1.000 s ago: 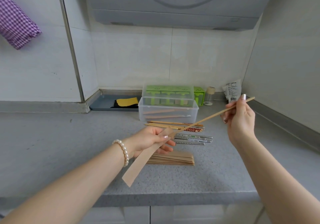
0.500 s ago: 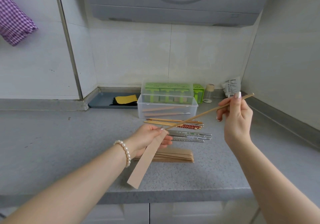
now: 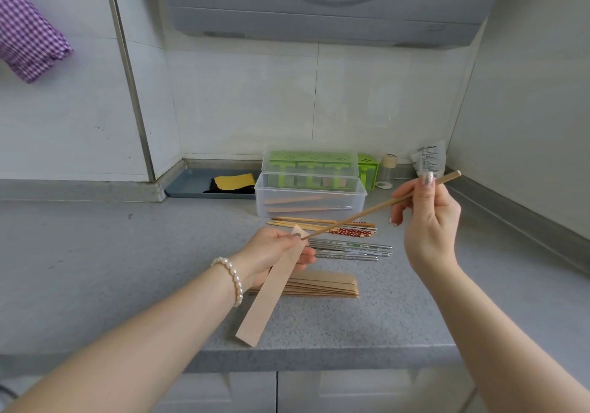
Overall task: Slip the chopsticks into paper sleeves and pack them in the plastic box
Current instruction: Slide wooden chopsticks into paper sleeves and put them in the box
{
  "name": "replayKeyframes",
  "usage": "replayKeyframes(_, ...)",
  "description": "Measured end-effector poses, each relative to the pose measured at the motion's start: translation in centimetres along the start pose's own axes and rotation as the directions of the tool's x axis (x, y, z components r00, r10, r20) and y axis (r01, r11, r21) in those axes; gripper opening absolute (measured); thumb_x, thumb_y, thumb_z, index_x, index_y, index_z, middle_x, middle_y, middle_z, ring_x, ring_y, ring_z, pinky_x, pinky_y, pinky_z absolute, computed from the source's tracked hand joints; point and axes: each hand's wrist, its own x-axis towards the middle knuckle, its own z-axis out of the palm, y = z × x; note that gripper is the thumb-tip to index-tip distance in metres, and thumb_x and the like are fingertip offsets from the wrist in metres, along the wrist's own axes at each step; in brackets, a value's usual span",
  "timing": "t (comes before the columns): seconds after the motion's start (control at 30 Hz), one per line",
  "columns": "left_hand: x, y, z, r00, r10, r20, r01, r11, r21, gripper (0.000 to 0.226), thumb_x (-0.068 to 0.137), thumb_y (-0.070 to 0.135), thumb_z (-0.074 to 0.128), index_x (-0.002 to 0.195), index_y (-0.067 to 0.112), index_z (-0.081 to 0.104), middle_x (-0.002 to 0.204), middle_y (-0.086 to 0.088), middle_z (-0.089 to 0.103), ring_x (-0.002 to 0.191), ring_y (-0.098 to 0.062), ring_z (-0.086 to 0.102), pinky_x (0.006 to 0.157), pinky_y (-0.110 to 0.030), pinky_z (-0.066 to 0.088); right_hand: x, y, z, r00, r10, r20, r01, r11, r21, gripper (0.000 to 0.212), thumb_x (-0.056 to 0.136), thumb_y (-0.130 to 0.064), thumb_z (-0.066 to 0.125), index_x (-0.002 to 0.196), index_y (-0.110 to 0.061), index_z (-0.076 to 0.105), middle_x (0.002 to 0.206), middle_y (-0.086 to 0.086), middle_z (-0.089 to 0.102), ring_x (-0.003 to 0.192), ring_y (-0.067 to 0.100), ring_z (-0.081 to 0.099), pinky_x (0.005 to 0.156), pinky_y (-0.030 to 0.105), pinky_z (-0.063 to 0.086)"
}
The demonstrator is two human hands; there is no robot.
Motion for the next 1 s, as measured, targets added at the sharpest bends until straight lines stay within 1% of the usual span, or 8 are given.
replayKeyframes(0.1,-0.2,0.0,-0.2,0.999,-0.008,0.039,0.006,0.999,0.045,0.018,0.094,0.011,0.051,0.101,-0.001,0.062,0.097,-0.021,0.071,0.083,-0.027,0.07,0.079,-0.036,0.057,0.5,0.1,-0.1,0.998,0.054,-0.03,-0.054,0.999,0.007,0.045,0.102,-0.02,0.027,0.065,-0.01,0.051,0.04,-0.006,0.049,0.037,0.003,0.041,0.043,0.012,0.035)
replayKeyframes(0.17,-0.4,0.1,-0.4,0.995,-0.015,0.099,0.007,0.996,0.087,0.021,0.093,0.013,0.052,0.102,-0.002,0.063,0.096,-0.02,0.071,0.084,-0.026,0.07,0.077,-0.034,0.058,1.4,0.3,-0.4,0.991,0.117,-0.068,-0.116,0.993,0.02,0.048,0.102,-0.025,0.027,0.063,-0.009,0.051,0.036,-0.004,0.046,0.034,0.005,0.039,0.04,0.013,0.033)
replayKeyframes(0.3,-0.9,0.5,-0.2,0.976,-0.014,0.219,-0.018,0.989,0.146,0.024,0.092,0.018,0.052,0.1,0.0,0.066,0.096,-0.018,0.071,0.083,-0.025,0.07,0.079,-0.035,0.057,2.9,1.5,-0.8,0.945,0.305,-0.117,-0.299,0.952,0.063,0.051,0.101,-0.035,0.031,0.06,-0.009,0.049,0.031,-0.002,0.04,0.031,0.01,0.034,0.036,0.017,0.03)
replayKeyframes(0.4,-1.1,0.8,0.2,0.971,-0.004,0.24,-0.031,0.99,0.139,0.024,0.094,0.016,0.049,0.098,-0.002,0.065,0.091,-0.016,0.072,0.077,-0.022,0.07,0.074,-0.032,0.058,3.4,2.4,-1.1,0.916,0.371,-0.152,-0.356,0.927,0.114,0.052,0.1,-0.037,0.033,0.059,-0.01,0.049,0.03,-0.003,0.039,0.03,0.011,0.033,0.039,0.02,0.029)
replayKeyframes(0.57,-1.1,0.6,0.2,0.977,0.029,0.21,-0.066,0.983,0.17,0.014,0.092,0.003,0.052,0.096,-0.002,0.065,0.087,-0.014,0.07,0.069,-0.015,0.068,0.07,-0.027,0.058,3.8,2.0,-2.0,0.905,0.36,-0.225,-0.33,0.93,0.161,0.052,0.1,-0.037,0.033,0.057,-0.012,0.048,0.03,-0.004,0.038,0.031,0.011,0.033,0.041,0.021,0.03)
replayKeyframes(0.67,-1.0,0.4,0.1,0.983,0.044,0.178,-0.078,0.979,0.19,0.013,0.088,-0.005,0.053,0.095,-0.001,0.064,0.084,-0.012,0.068,0.066,-0.012,0.065,0.069,-0.025,0.057,3.6,1.8,-1.9,0.913,0.35,-0.209,-0.321,0.934,0.159,0.051,0.1,-0.038,0.032,0.058,-0.012,0.049,0.031,-0.004,0.039,0.031,0.011,0.034,0.041,0.021,0.029)
replayKeyframes(0.8,-1.0,0.5,0.3,0.983,0.036,0.18,-0.073,0.976,0.206,0.012,0.091,-0.001,0.051,0.094,0.001,0.062,0.08,-0.01,0.065,0.065,-0.013,0.063,0.067,-0.026,0.057,3.1,1.8,-1.6,0.934,0.315,-0.171,-0.296,0.947,0.128,0.051,0.1,-0.039,0.032,0.06,-0.012,0.05,0.032,0.0,0.042,0.032,0.011,0.036,0.04,0.02,0.03)
replayKeyframes(1.0,-1.1,0.5,0.5,0.981,0.022,0.191,-0.069,0.967,0.247,0.011,0.094,0.001,0.046,0.096,0.004,0.056,0.076,-0.008,0.059,0.059,-0.013,0.058,0.059,-0.025,0.053,2.4,1.0,-1.0,0.965,0.228,-0.128,-0.217,0.972,0.091,0.051,0.101,-0.035,0.03,0.061,-0.012,0.051,0.035,-0.002,0.044,0.034,0.009,0.037,0.039,0.018,0.03)
